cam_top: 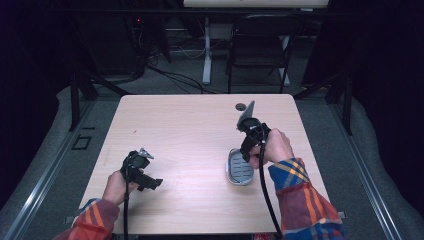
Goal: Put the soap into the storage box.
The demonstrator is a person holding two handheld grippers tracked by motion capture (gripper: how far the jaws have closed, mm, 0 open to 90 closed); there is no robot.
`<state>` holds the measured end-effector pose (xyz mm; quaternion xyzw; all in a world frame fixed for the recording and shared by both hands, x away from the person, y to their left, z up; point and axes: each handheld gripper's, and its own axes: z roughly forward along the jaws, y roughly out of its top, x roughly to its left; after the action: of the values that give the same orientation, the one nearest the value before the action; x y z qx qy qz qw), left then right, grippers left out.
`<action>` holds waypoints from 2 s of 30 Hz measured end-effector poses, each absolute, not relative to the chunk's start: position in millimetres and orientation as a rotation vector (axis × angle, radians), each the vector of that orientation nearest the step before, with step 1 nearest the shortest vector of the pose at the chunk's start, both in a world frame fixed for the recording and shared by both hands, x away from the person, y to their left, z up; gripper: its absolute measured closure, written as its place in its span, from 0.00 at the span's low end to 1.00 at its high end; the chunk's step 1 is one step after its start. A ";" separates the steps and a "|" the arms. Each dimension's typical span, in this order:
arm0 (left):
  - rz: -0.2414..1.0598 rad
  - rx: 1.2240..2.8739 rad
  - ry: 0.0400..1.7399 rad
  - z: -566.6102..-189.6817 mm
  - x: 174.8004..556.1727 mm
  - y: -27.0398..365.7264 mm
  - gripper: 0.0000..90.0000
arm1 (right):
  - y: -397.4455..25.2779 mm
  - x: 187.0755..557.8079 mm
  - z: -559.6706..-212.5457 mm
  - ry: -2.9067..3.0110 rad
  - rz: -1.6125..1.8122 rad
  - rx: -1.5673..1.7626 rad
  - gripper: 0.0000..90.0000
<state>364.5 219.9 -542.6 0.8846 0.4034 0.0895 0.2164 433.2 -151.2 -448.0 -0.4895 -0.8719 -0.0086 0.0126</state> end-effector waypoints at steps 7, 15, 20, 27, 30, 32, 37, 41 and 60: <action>0.246 2.458 1.117 -543.0 364.7 219.7 0.01 | -144.6 433.8 -452.3 -2.713 -0.027 -1.517 0.41; 0.242 2.458 1.113 -543.0 364.5 219.8 0.01 | -137.5 437.7 -461.1 -2.687 -0.016 -1.513 0.41; 0.241 2.457 1.112 -543.1 364.6 219.8 0.01 | -133.8 441.2 -469.2 -2.658 0.021 -1.524 0.41; 0.238 2.459 1.110 -543.1 364.5 219.8 0.01 | -128.0 446.1 -482.5 -2.641 0.078 -1.538 0.41; 0.237 2.460 1.109 -543.0 364.5 219.9 0.02 | -125.8 448.0 -486.1 -2.641 0.105 -1.553 0.41; 0.236 2.460 1.108 -542.9 364.3 219.7 0.02 | -124.0 447.9 -489.3 -2.627 0.100 -1.576 0.41; 0.233 2.463 1.109 -542.9 364.0 219.4 0.02 | -120.0 450.8 -493.6 -2.618 0.170 -1.568 0.41; 0.232 2.464 1.109 -543.1 364.0 219.5 0.02 | -119.3 450.5 -498.8 -2.586 0.107 -1.633 0.41; 0.231 2.469 1.109 -543.3 363.7 219.3 0.02 | -146.8 438.9 -471.1 -2.594 -0.085 -1.601 0.34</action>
<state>363.7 219.3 -543.3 0.8885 0.3990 0.0833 0.2110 438.9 -146.8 -471.1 -0.5246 -0.8497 -0.0279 0.0460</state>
